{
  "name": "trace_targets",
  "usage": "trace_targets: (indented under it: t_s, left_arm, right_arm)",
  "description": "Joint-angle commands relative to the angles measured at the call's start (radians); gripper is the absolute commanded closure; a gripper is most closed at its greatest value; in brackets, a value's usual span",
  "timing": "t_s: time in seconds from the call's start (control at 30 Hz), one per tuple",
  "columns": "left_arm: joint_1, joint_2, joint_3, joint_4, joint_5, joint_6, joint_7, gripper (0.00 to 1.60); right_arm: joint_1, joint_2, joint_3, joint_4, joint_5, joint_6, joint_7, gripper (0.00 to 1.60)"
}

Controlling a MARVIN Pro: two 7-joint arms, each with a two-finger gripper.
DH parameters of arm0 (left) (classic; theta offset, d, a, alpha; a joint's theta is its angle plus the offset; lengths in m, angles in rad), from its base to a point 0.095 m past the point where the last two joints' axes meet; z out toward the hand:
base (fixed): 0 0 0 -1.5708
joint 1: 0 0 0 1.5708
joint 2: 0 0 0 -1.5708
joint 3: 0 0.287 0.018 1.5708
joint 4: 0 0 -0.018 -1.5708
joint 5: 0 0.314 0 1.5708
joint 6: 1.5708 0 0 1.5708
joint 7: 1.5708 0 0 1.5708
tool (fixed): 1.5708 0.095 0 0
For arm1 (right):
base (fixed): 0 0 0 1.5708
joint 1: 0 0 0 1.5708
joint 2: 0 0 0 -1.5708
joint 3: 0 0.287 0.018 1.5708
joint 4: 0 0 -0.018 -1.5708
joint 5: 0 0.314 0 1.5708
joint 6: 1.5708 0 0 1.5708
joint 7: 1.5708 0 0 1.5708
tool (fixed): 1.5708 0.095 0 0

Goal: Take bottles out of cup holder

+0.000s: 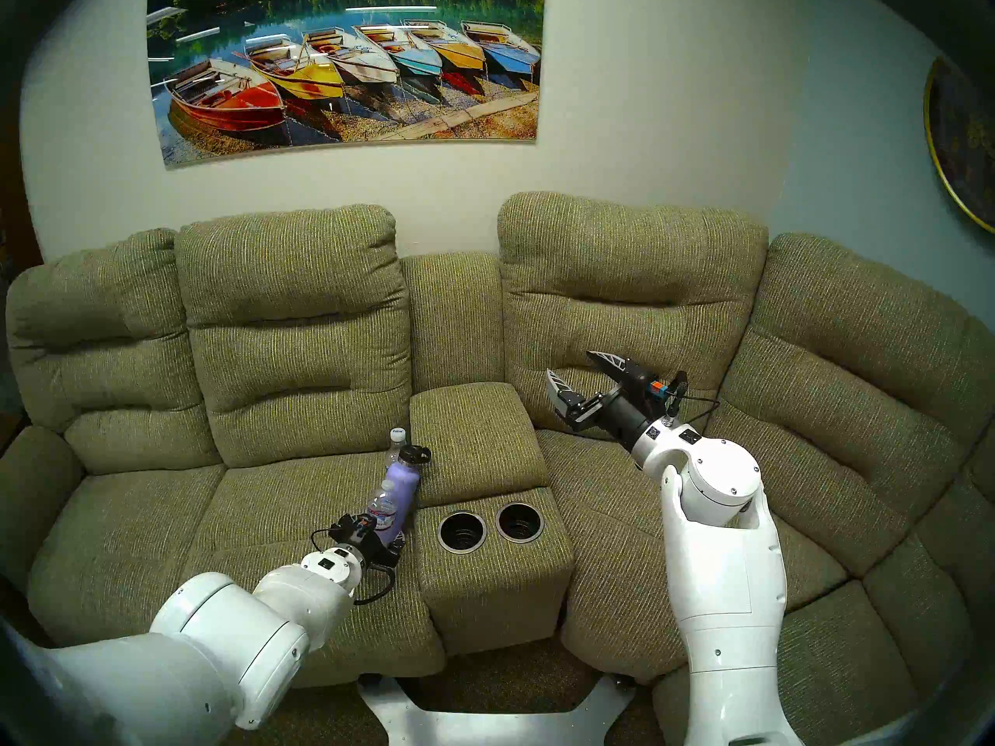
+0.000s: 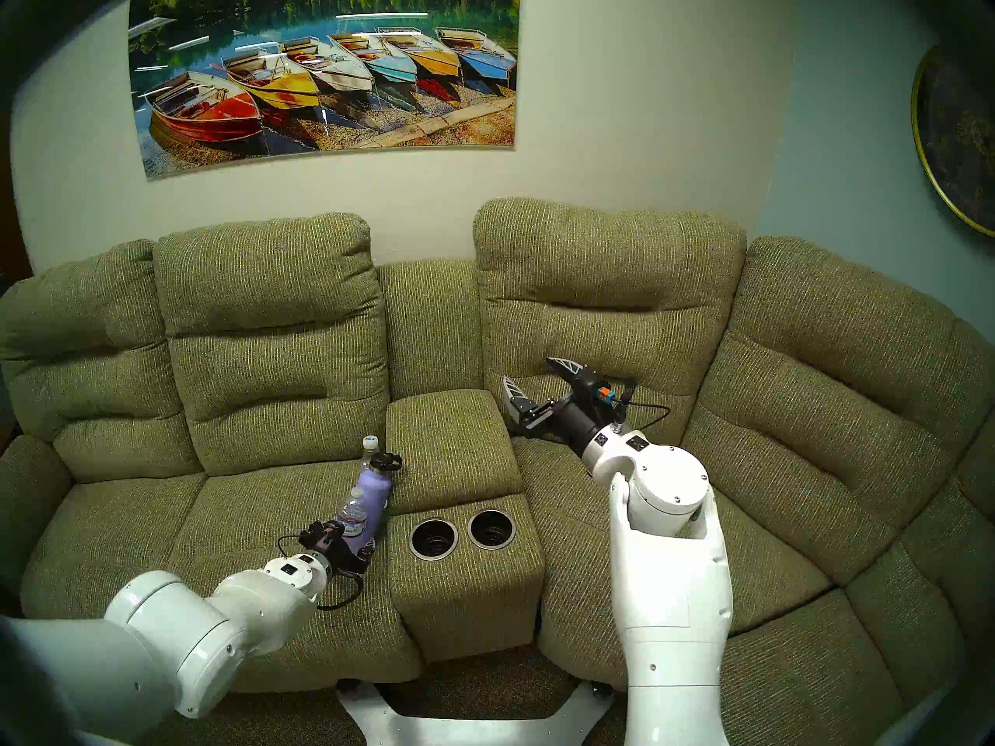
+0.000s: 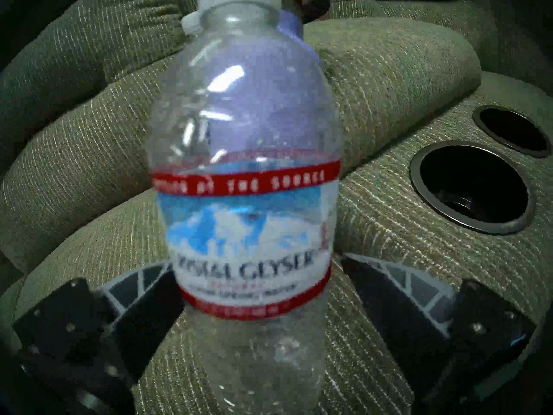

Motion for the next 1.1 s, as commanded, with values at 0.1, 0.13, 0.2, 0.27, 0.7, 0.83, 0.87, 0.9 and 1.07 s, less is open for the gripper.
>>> trace_targets:
  t_s: [0.1, 0.13, 0.2, 0.27, 0.7, 0.83, 0.87, 0.9, 1.07]
  left_arm:
    - [-0.015, -0.001, 0.019, -0.014, 0.020, -0.008, 0.004, 0.04]
    - [-0.019, -0.001, 0.026, -0.018, 0.028, -0.011, 0.006, 0.00]
    - [-0.022, -0.002, 0.027, -0.020, 0.029, -0.013, 0.007, 0.00]
    - [-0.027, -0.002, 0.032, -0.025, 0.035, -0.019, 0.008, 0.00]
    - [-0.049, 0.017, 0.031, -0.082, 0.038, -0.139, 0.000, 0.00]
    - [-0.063, 0.024, -0.007, -0.143, 0.004, -0.222, -0.039, 0.00]
    - [-0.063, 0.024, -0.007, -0.143, 0.004, -0.222, -0.039, 0.00]
    - [-0.064, 0.027, -0.013, -0.159, -0.001, -0.245, -0.052, 0.00]
    - [-0.077, 0.023, -0.045, -0.234, -0.036, -0.316, -0.110, 0.00]
  right_arm:
    - [0.004, 0.001, -0.002, -0.033, 0.003, -0.006, -0.002, 0.00]
    - [0.003, 0.001, -0.002, -0.035, 0.003, -0.006, -0.003, 0.00]
    - [0.002, 0.001, -0.002, -0.036, 0.003, -0.005, -0.003, 0.00]
    - [0.001, 0.001, -0.002, -0.039, 0.003, -0.005, -0.004, 0.00]
    - [-0.009, 0.004, -0.005, -0.060, 0.004, -0.003, -0.016, 0.00]
    - [-0.012, 0.004, -0.009, -0.064, 0.005, -0.001, -0.024, 0.00]
    - [-0.012, 0.004, -0.009, -0.064, 0.005, -0.001, -0.024, 0.00]
    - [-0.013, 0.005, -0.010, -0.065, 0.005, -0.001, -0.026, 0.00]
    - [-0.012, 0.004, -0.010, -0.064, 0.002, -0.003, -0.034, 0.00]
